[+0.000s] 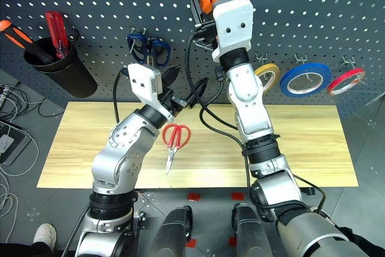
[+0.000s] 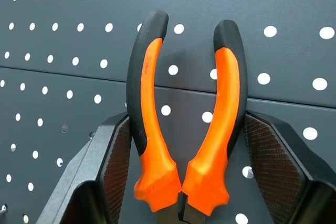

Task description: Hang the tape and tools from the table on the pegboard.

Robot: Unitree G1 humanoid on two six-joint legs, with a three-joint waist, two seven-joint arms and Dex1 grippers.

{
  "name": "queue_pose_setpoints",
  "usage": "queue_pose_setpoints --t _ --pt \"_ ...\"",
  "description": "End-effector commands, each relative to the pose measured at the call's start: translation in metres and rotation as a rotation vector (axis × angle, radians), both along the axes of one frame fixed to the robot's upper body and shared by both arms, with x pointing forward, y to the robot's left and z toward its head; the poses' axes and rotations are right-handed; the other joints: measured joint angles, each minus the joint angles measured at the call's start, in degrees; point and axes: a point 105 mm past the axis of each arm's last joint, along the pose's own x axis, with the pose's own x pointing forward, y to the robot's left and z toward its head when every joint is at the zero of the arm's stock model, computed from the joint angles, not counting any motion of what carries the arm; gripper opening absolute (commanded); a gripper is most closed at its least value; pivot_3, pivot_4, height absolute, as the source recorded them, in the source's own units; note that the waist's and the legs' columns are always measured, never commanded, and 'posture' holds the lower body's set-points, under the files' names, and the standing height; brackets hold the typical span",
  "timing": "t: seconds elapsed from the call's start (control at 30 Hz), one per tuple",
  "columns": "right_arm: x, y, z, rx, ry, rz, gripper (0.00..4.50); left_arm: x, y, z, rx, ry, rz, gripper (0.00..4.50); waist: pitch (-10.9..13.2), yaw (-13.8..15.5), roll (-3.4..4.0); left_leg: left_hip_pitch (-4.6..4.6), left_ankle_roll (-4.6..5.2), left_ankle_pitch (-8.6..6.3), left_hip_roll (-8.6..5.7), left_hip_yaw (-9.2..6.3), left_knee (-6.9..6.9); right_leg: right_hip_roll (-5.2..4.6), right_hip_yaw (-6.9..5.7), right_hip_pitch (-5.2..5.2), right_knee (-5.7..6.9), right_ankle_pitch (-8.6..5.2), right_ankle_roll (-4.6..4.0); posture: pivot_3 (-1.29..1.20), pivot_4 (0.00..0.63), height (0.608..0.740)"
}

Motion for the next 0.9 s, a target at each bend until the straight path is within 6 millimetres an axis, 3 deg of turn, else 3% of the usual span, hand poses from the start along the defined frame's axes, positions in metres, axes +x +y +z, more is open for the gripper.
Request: queue_pose_setpoints --t 0.03,0.47,0.9 --pt "-0.013 0.005 0.009 0.031 -0.048 0.031 2.96 -0.009 -0.002 0.011 -0.004 -0.054 -0.018 4.50 0.00 0.00 0.00 0.00 0.00 0.00 0.00 0.01 0.00 0.00 0.01 0.00 0.00 0.00 0.00 0.18 0.289 0.740" --pt "-0.018 0.000 0.028 0.029 -0.125 -0.004 2.96 -0.009 -0.004 0.011 -0.003 -0.053 -0.021 4.50 0.00 0.00 0.00 0.02 0.00 0.00 -0.01 0.04 0.00 0.00 0.03 -0.01 0.02 0.00 0.00 0.18 0.282 0.740" --pt "-0.047 0.005 0.024 -0.061 -0.231 -0.037 2.96 -0.010 -0.005 0.010 0.000 -0.055 -0.032 4.50 0.00 0.08 0.00 0.00 0.00 0.00 -0.04 0.02 0.01 0.00 0.01 -0.01 0.03 0.00 0.00 0.17 0.269 0.740"
